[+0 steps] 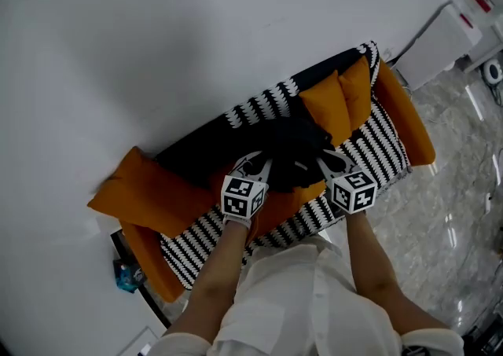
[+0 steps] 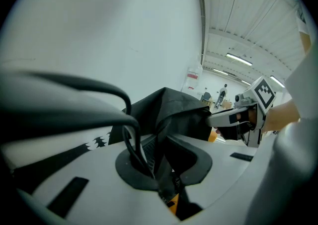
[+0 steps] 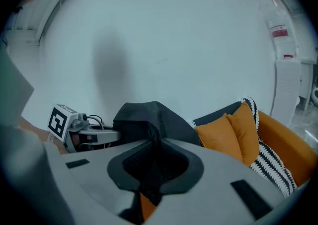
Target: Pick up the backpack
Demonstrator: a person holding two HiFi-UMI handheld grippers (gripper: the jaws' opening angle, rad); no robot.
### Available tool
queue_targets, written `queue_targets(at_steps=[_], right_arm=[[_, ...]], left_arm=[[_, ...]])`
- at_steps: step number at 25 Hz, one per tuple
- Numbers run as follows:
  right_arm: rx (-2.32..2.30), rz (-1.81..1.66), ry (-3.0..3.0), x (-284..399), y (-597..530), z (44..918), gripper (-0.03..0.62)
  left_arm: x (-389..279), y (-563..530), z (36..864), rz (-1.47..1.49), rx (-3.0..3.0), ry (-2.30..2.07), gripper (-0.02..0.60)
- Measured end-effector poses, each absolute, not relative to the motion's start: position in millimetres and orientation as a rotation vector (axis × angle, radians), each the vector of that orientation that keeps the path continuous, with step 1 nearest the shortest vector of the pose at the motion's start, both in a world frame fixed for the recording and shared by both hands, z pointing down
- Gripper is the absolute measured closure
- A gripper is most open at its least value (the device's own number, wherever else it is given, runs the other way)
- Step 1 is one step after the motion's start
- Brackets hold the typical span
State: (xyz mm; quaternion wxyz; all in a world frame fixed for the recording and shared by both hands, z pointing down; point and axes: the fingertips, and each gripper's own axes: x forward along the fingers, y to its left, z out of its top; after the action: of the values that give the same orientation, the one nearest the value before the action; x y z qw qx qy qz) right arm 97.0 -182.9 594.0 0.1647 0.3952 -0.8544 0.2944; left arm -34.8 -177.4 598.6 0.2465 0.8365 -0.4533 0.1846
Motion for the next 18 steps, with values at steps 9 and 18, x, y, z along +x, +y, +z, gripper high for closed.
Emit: queue_targets(at_steps=[9, 18], right_arm=[[1.134, 0.801, -2.47, 92.2, -180.9, 570.7, 0.551], [1.191, 0.728, -2.575, 88.4, -191.1, 519.2, 0.551]], left_arm=[[-39.2, -171.1, 573.0, 0.42, 2.259, -1.271, 0.526], [-41.9, -179.9, 514.0, 0.313, 2.322, -1.337, 0.528]])
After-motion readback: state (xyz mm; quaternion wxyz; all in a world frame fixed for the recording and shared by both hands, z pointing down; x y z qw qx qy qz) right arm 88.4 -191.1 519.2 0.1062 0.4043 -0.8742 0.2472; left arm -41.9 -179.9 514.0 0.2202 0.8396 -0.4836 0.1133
